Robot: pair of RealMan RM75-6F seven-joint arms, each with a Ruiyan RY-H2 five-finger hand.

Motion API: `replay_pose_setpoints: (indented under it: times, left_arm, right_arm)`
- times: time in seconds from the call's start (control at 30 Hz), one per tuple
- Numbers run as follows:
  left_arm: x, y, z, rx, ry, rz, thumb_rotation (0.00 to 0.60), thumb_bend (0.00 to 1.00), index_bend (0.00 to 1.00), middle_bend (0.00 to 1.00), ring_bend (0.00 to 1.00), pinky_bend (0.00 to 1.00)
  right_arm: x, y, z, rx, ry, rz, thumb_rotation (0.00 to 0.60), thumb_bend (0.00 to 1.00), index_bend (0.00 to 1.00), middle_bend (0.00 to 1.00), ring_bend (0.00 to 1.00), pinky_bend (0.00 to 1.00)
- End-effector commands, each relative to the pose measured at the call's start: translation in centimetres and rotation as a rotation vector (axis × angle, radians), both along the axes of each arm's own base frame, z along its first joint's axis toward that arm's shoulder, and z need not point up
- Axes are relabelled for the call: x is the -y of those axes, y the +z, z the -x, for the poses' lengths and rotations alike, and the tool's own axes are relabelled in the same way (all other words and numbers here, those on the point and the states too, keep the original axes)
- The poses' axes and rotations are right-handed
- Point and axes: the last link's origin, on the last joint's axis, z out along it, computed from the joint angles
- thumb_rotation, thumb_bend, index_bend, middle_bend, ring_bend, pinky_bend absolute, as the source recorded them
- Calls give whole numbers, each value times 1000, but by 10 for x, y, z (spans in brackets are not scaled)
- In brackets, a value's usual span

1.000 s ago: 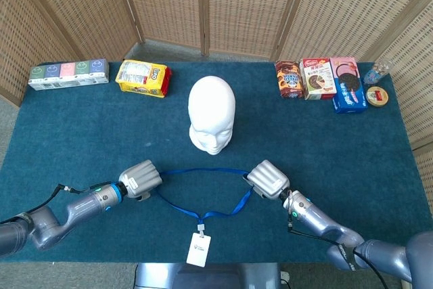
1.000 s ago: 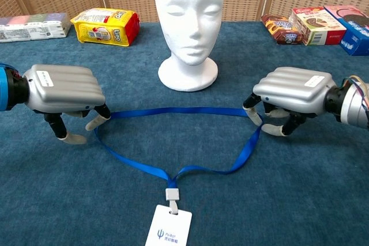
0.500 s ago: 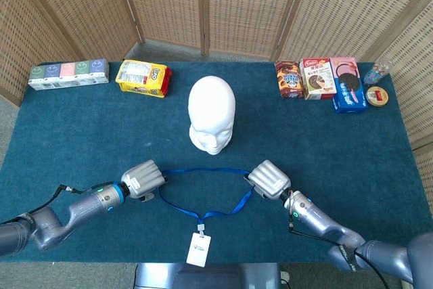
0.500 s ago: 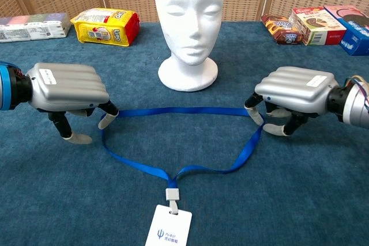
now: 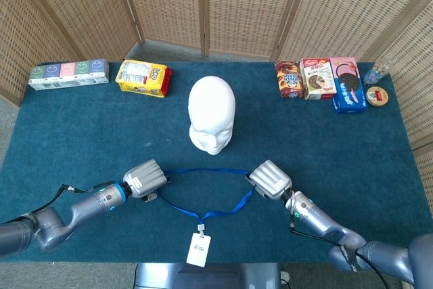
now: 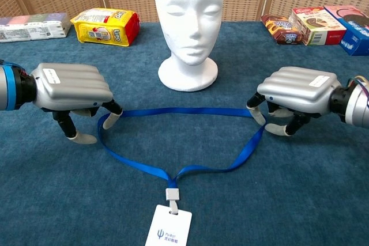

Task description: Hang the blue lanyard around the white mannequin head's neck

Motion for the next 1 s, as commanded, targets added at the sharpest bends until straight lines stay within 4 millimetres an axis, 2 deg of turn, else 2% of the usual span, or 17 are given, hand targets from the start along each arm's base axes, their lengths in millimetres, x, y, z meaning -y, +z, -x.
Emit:
replay_pose_setpoints:
  times: [0.03,0.37,0.8,1.0]
  left_arm:
    - [2,-3,2,-10,3,13,441,303,442,1000,1000,1000]
    - [3,-6,3,-2,-10,1,456,303,444,1000,1000,1000]
    - [4,-10,4,16,-14,-17,483,305,555,1000,1000,1000]
    - [5,-15,4,16,-17,-26,484,305,574,1000,1000,1000]
  right_arm:
    - [0,0,0,3,-2,1,600,481,589,1000,1000,1000]
    - [0,-1,-1,8,-3,-1,600,481,589,1000,1000,1000]
    - [1,-2,0,20,-12,-2,600,482,597,1000,1000,1000]
    - [1,-1,2,23,-22,-3,600,481,597,1000,1000,1000]
